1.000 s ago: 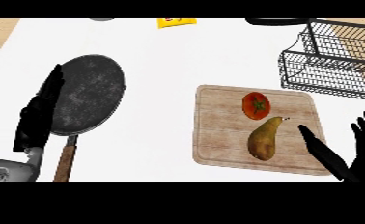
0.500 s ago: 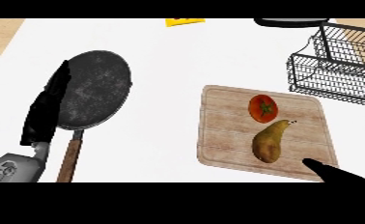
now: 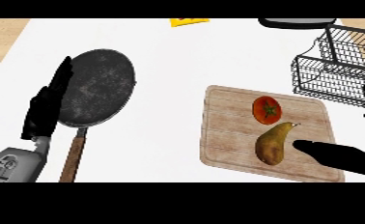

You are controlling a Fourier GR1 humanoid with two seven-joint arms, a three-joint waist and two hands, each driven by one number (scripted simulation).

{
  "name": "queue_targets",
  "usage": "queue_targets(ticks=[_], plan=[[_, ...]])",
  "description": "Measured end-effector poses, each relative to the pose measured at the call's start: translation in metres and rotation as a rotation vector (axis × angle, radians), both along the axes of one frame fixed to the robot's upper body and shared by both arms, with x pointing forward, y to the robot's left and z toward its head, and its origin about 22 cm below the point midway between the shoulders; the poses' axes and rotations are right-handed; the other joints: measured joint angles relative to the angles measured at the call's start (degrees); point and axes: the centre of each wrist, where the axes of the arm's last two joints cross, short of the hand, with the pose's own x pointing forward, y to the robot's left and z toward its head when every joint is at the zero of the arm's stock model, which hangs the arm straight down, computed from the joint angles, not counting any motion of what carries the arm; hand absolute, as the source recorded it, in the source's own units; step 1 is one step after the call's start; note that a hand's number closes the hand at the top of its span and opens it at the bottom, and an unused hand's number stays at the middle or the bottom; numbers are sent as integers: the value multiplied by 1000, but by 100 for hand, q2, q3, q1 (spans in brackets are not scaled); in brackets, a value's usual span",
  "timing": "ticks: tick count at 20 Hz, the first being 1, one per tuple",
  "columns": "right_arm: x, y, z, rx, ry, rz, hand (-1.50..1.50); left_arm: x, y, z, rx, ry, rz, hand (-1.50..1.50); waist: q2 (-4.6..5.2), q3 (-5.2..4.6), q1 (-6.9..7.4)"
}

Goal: Pick the tomato from the cutting board and place it in the tiered basket

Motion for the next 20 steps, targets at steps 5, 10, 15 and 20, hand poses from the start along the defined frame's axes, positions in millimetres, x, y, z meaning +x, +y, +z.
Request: queue_targets(ticks=[5,10,15,20], plan=[[19,12,-4,3,75,23,-150,-1,-1,-3,-4,0,-1,0,-2,5,10],[36,18,-13,-1,130,33,-150,-1,7,-8,5,-3,5,0,-6,10,-34],[42,35,-27,-23,157,57,-150,-1,4,-10,7,-2,6,0,-15,12,-60],[46,45,-29,-87,177,68,-150,1,-3,-7,7,-5,12,0,-25,12,-80]])
